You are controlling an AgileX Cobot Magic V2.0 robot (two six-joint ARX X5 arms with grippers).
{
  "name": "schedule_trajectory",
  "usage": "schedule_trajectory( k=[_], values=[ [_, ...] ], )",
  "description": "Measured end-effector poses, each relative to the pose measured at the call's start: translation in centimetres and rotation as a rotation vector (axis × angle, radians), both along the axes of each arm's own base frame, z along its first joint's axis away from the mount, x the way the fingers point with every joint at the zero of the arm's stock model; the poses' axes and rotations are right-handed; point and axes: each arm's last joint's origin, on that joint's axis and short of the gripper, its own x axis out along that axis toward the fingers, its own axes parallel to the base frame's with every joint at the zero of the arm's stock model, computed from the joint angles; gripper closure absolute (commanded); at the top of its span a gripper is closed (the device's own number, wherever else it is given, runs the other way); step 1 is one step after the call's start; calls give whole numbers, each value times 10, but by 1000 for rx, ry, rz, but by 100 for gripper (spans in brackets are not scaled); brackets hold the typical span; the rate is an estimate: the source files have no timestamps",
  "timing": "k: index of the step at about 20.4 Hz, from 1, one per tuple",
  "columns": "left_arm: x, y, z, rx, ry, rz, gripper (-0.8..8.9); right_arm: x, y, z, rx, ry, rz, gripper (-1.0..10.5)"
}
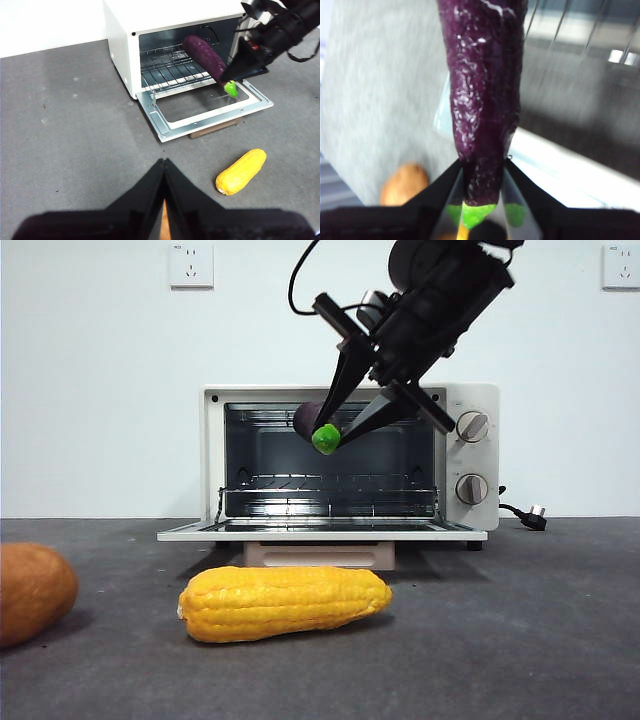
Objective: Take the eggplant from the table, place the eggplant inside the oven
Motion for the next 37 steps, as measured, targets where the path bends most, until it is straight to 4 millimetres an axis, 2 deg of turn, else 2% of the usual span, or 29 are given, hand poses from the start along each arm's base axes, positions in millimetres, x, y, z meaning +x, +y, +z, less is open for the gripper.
schedule_trajectory(
  k=[4,7,13,16,19,33,37],
  values=[
    [0,0,0,0,0,0,820,20,-3,-7,30,28,-92,959],
    [0,0,0,0,0,0,819,31,-10,-7,30,-4,-222,959],
    [0,0,0,0,0,0,819,41,-13,-2,-43,-107,-438,957],
    [0,0,0,0,0,0,819,41,-12,-2,-63,-123,-467,918],
    [0,0,0,0,0,0,819,41,-12,-3,-81,-131,-483,666],
    [-1,-1,-2,9,16,-38,819,43,-14,-2,-92,-153,-512,657],
    [6,-4,0,19,17,-66,820,42,-15,-2,-108,-155,-497,658]
  ],
)
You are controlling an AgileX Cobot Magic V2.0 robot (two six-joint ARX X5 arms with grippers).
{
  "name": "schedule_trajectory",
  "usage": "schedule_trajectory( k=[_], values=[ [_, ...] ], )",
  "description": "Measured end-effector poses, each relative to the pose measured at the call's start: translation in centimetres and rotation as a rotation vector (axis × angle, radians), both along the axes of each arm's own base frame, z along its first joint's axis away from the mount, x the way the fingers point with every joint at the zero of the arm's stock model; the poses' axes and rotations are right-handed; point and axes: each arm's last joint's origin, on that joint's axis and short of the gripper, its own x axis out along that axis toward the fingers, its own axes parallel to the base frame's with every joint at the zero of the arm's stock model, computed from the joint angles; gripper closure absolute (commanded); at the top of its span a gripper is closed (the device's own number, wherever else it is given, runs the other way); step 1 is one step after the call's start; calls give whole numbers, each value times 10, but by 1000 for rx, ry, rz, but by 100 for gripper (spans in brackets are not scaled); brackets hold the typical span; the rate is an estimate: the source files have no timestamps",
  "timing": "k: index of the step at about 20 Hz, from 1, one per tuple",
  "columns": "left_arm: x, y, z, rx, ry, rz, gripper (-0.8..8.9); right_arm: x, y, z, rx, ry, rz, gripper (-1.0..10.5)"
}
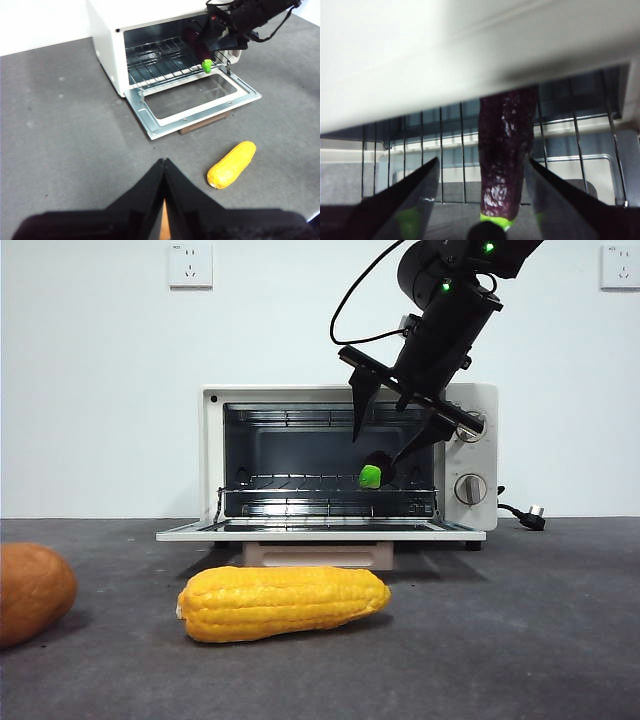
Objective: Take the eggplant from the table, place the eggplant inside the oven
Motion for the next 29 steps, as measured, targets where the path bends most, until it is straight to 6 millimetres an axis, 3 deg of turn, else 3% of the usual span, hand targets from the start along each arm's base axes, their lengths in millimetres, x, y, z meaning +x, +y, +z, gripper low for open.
schedule_trajectory(
  k=[4,12,21,29],
  values=[
    [16,-4,1,12,10,-23,819,-15,-6,24,-40,-18,45,658],
    [66,-13,3,14,18,-28,819,-77,-34,94,-268,-105,229,659],
    [101,-19,1,12,4,-28,820,-182,-78,178,-333,-288,322,661],
    [106,-20,-1,11,13,-32,819,-263,-112,208,-347,-375,337,663]
  ],
)
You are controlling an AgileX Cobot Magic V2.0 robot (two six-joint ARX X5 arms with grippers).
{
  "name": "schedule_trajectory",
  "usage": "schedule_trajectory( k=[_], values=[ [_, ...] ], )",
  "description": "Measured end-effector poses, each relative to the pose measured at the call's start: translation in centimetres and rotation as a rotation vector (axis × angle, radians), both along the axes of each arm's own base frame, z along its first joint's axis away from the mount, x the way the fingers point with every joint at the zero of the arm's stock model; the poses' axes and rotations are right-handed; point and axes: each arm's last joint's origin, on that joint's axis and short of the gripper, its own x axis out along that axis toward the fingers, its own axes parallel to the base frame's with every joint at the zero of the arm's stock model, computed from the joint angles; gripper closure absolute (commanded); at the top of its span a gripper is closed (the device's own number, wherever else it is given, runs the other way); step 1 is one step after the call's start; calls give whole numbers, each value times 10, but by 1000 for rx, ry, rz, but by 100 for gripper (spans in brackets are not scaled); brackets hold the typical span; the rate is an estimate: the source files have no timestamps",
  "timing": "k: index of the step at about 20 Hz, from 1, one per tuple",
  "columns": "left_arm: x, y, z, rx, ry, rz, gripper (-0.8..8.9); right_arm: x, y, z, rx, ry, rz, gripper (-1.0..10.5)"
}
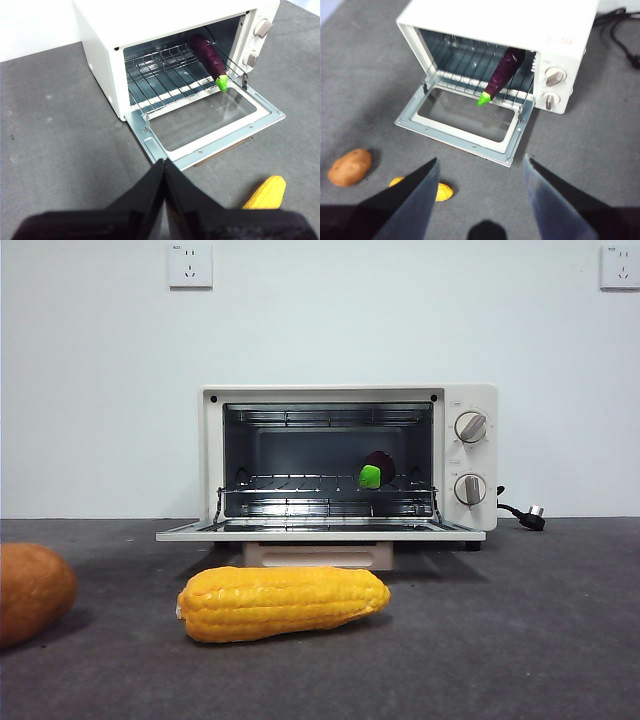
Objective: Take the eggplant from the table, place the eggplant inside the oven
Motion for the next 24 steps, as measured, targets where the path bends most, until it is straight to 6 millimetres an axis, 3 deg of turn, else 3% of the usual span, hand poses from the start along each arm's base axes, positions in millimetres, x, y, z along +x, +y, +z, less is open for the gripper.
schedule_trajectory(
  k=[2,6,9,17,24],
  values=[
    [0,0,0,0,0,0,820,-19,-8,5,12,-29,0,669],
    [1,0,1,-2,-10,0,819,-50,-21,8,0,-40,11,909],
    [7,-1,1,-4,-22,0,820,-66,-27,6,-4,-25,41,942],
    [43,-7,-13,2,18,-1,820,-81,-31,7,24,-32,102,959],
    [90,-3,-42,-62,124,-46,820,-92,-34,9,76,-45,169,959]
  ],
)
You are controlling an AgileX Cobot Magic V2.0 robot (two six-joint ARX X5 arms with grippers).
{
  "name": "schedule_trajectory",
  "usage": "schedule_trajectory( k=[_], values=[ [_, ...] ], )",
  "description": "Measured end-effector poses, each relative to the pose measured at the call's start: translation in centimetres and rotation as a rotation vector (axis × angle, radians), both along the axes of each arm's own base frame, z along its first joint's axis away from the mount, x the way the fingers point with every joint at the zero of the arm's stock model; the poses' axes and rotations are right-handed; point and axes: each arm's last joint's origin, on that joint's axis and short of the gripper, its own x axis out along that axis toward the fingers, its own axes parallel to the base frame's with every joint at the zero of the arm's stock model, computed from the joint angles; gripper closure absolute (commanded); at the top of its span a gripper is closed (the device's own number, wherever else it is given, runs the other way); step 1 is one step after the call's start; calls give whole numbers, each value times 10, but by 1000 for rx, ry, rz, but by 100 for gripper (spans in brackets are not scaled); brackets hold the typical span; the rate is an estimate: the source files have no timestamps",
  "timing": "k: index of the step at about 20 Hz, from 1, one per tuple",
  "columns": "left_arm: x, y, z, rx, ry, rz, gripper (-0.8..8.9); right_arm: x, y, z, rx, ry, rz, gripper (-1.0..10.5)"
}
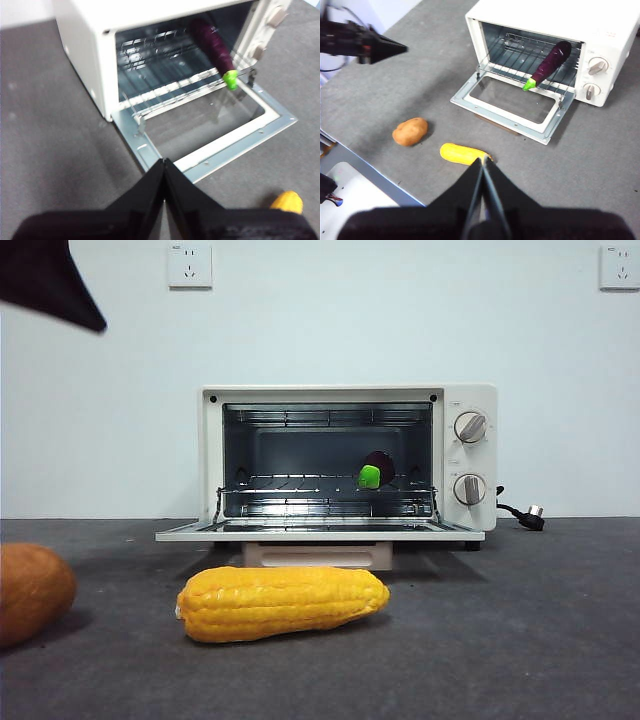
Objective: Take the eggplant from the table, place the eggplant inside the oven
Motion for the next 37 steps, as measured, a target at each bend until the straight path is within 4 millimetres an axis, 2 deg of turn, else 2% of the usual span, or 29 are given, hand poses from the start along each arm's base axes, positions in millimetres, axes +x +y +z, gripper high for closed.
schedule_trajectory(
  k=[4,9,15,21,24,27,33,37],
  values=[
    [23,12,-20,-43,72,21,820,-10,-4,1,14,-26,-2,959],
    [55,38,-58,-173,198,28,820,-37,-15,3,64,-81,-14,959],
    [82,41,-112,-273,364,-24,820,-61,-26,2,135,-112,-36,959],
    [96,40,-151,-335,455,-62,820,-70,-29,1,186,-101,-45,959],
    [101,36,-167,-346,488,-69,820,-70,-29,1,196,-94,-45,958],
    [106,23,-179,-343,497,-102,820,-70,-29,1,206,-85,-52,959],
    [112,-6,-192,-352,507,-154,820,-70,-29,1,209,-83,-53,959],
    [113,-10,-195,-358,509,-153,820,-70,-29,1,208,-82,-54,959]
  ],
)
